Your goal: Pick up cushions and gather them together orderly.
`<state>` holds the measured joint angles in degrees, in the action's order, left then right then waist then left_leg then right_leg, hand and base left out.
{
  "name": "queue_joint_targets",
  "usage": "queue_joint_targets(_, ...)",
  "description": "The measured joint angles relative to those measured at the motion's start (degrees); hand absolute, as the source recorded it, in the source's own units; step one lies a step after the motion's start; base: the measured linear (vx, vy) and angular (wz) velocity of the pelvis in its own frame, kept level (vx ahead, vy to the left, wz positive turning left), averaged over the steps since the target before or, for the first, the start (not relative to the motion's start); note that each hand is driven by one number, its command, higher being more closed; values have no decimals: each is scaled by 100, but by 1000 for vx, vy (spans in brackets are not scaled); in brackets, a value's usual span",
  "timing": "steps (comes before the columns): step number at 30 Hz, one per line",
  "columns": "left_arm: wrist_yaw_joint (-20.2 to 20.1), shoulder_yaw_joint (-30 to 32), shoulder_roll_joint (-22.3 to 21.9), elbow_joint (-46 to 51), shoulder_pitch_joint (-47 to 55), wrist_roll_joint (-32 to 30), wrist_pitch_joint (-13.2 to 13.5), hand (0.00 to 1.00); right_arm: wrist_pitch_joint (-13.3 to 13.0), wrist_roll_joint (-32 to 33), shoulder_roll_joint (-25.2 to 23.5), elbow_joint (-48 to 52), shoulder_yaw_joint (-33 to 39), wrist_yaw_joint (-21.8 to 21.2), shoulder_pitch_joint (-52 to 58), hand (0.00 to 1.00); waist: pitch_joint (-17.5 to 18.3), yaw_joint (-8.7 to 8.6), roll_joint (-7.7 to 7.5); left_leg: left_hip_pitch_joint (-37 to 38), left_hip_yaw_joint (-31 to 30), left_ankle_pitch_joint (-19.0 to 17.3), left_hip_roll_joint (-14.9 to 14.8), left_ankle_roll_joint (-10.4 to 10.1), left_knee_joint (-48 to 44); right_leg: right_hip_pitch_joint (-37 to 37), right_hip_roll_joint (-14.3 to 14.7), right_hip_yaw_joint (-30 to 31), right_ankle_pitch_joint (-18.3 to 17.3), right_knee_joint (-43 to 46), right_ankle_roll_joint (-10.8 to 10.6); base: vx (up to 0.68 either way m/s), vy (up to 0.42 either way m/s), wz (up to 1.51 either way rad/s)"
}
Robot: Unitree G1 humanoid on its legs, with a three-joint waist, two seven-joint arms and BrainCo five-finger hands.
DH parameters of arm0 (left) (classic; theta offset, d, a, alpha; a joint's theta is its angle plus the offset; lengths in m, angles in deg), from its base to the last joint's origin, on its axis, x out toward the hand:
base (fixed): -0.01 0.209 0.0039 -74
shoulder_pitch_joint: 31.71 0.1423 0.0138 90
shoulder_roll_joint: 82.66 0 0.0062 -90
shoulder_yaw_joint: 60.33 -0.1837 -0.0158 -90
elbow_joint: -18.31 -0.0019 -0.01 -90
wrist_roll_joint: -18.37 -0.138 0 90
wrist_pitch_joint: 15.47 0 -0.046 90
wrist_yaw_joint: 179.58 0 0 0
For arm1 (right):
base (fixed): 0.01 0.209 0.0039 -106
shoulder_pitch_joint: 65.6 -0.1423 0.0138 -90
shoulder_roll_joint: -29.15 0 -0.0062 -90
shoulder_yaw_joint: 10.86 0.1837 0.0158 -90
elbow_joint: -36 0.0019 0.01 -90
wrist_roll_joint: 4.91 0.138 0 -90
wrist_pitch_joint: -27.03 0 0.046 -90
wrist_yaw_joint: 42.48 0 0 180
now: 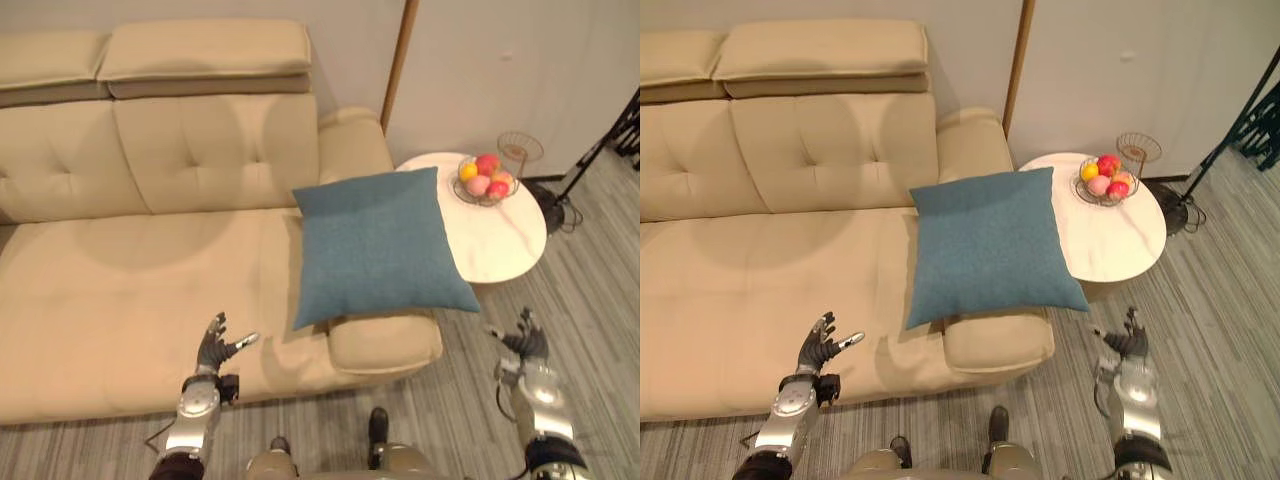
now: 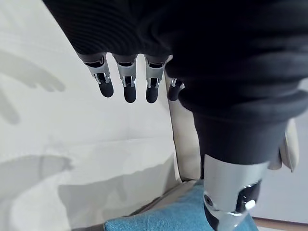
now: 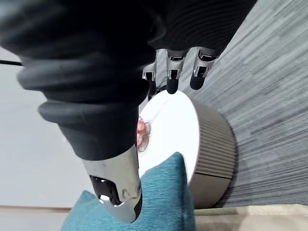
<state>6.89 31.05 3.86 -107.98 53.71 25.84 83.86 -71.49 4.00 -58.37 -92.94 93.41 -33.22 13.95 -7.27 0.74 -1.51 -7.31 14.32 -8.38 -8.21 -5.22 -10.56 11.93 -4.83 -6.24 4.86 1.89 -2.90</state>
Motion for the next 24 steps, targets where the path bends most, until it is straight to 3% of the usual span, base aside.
queue_joint_targets(6,25,-510,25,-444,-1606,531,2,0,26,4,132,-43,-640,68,-1436,0,-679,-5,-68,-852,-110,-1,-92,1,-484,662,21,-26,104,208,60,-109,-44,5)
queue_joint_targets(12,260,-1052,8,-1385,-3667,914,3,0,163,23,234,-997,-1283,360,-3601,0,-1191,-27,-74,-1511,-198,131,-79,53,-656,1270,-5,8,321,229,153,-70,-19,8)
queue_joint_targets(13,284,-1113,1,-1641,-4113,998,2,100,223,25,228,-1131,-1463,448,-3960,100,-1341,-63,-70,-1546,-225,178,-54,54,-621,1304,-28,4,338,228,154,-61,-16,9)
queue_joint_targets(18,503,-1313,-18,-2227,-5329,1187,-11,100,276,14,61,-1259,-2005,576,-5004,100,-1615,-250,-109,-1725,-277,480,-2,34,-285,1609,-38,81,575,171,240,-71,-21,5)
queue_joint_targets(24,660,-1295,277,-2025,-5405,1509,-6,100,218,247,118,-778,-2541,586,-5094,100,-1621,-291,-108,-1661,-208,741,-21,-79,111,1727,-4,175,576,82,238,-34,-80,-4)
